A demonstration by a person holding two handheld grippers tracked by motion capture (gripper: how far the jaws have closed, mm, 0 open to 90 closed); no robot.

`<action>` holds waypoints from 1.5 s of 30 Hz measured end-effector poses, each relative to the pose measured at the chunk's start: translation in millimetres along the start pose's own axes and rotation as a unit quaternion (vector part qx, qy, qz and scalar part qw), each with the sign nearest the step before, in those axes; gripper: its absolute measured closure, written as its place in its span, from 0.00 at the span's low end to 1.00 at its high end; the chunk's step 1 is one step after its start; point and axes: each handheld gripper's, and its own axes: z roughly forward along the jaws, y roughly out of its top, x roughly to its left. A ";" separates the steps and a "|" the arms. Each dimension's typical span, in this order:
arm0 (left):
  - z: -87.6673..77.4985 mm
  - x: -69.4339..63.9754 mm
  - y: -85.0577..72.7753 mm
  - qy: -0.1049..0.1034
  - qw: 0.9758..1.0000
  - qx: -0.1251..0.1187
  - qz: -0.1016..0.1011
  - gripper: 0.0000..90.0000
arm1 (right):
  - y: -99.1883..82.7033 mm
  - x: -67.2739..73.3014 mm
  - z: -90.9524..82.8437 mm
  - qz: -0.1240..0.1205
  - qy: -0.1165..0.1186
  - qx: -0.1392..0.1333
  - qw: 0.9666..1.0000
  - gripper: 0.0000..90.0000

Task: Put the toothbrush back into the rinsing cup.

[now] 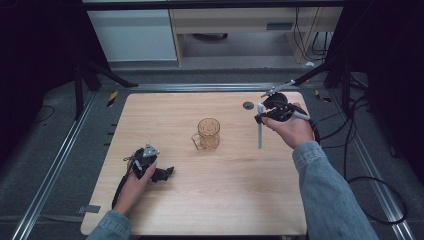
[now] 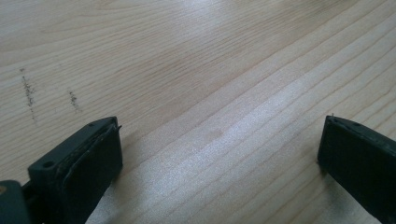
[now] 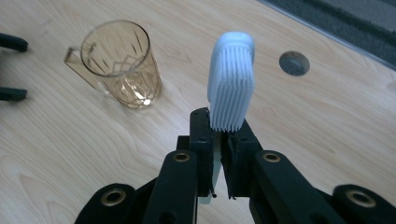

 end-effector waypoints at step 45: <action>0.1 -0.1 0.0 -0.001 1.000 0.000 0.000 0.00 | 36.5 71.8 -10.4 -0.021 0.054 -0.185 0.981 0.93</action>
